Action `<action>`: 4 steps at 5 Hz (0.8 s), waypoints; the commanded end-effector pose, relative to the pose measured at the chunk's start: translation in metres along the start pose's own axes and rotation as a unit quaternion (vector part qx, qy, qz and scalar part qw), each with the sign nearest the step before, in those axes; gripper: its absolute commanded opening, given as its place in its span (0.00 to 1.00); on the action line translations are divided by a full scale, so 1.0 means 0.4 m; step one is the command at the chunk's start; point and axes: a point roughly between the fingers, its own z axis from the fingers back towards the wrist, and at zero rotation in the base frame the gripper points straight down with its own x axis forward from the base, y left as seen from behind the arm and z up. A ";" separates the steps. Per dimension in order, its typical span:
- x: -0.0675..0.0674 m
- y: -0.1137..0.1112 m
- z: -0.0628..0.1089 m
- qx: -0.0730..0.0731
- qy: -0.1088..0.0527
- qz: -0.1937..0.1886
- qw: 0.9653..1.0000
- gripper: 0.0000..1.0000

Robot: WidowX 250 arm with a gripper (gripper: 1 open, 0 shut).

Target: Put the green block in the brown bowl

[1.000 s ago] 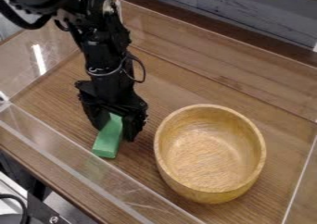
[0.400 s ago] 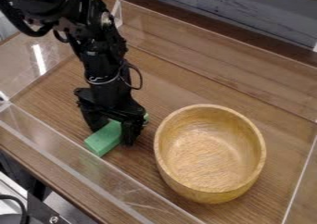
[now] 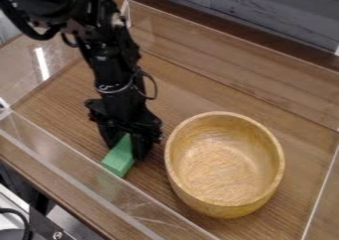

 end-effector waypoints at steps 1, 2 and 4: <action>-0.016 -0.004 0.049 0.002 0.011 0.005 1.000 0.00; -0.027 -0.012 0.078 0.004 0.024 0.004 1.000 0.00; -0.038 -0.024 0.127 0.001 0.035 0.005 0.999 0.00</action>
